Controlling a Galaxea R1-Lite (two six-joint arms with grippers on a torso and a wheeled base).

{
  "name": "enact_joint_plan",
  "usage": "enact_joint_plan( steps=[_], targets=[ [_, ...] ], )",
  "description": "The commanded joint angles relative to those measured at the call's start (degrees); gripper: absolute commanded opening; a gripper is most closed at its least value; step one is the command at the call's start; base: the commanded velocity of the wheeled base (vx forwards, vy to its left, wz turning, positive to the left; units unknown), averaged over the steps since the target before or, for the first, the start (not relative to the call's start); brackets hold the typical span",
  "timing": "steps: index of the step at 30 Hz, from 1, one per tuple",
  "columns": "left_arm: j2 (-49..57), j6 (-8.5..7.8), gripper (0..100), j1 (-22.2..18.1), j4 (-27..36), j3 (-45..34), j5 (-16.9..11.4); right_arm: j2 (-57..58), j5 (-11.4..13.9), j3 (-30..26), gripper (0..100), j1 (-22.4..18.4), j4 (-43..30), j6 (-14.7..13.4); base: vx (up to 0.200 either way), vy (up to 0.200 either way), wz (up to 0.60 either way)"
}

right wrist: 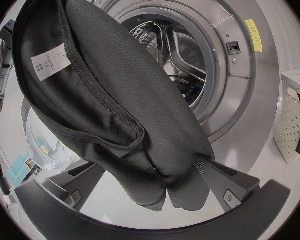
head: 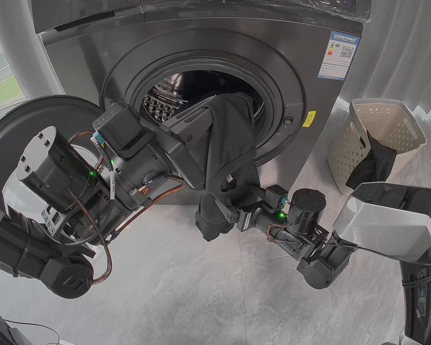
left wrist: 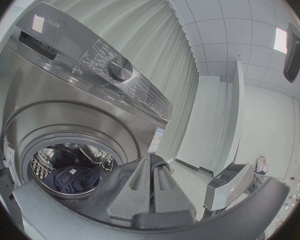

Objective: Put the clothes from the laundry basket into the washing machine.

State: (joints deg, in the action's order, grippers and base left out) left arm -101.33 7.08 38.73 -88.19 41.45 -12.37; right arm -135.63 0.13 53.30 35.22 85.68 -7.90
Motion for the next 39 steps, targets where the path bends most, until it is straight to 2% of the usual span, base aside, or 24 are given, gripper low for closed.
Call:
enact_joint_plan(
  steps=[1,4,5,15,17,19,20,21,24,30,39],
  targets=[
    [0.08,0.04,0,0.03,0.03,0.21,-0.02,-2.27,0.04,2.78,100,0.03,0.02,-0.01,0.0,0.0,0.0],
    [0.17,0.04,0,0.03,-0.06,0.21,-0.11,-2.71,0.04,3.83,100,0.38,0.11,-0.01,0.0,0.0,0.0],
    [0.17,0.04,0,0.03,-0.06,0.21,-0.11,-2.8,0.04,3.92,0,0.46,0.11,-0.01,0.0,0.0,0.0],
    [0.52,0.3,0,-1.02,0.03,-0.14,0.68,-2.71,0.04,4.45,0,-0.15,0.81,-0.01,0.0,0.0,0.0],
    [0.78,0.21,0,-2.69,0.12,-0.23,1.04,-2.0,0.04,4.18,0,-0.85,0.98,-0.01,0.0,0.0,0.0],
    [0.78,0.21,0,-2.69,0.12,-0.23,1.04,-2.0,0.04,4.18,0,-0.85,0.98,-0.01,0.0,0.0,0.0],
    [0.78,-0.05,0,-5.51,0.91,-1.63,3.41,0.54,0.04,2.6,0,-1.47,1.78,-0.01,0.0,0.0,0.0],
    [0.69,-0.14,0,-6.39,0.91,-2.34,4.11,1.51,0.13,2.07,0,-1.73,1.95,-0.01,0.0,0.0,0.0],
    [0.25,-0.14,0,-7.97,1.18,-6.38,4.2,4.5,0.13,1.02,0,-2.26,2.13,-0.01,0.0,0.0,0.0],
    [-4.67,-0.23,0,-7.97,-0.06,-13.5,4.11,8.63,-0.05,0.84,0,-2.08,2.04,-0.1,0.0,0.0,0.0],
    [-9.77,-0.32,0,-7.88,-0.14,-18.33,3.94,13.38,-0.49,0.76,0,-1.47,2.04,-0.36,0.0,0.0,0.0]
  ],
)
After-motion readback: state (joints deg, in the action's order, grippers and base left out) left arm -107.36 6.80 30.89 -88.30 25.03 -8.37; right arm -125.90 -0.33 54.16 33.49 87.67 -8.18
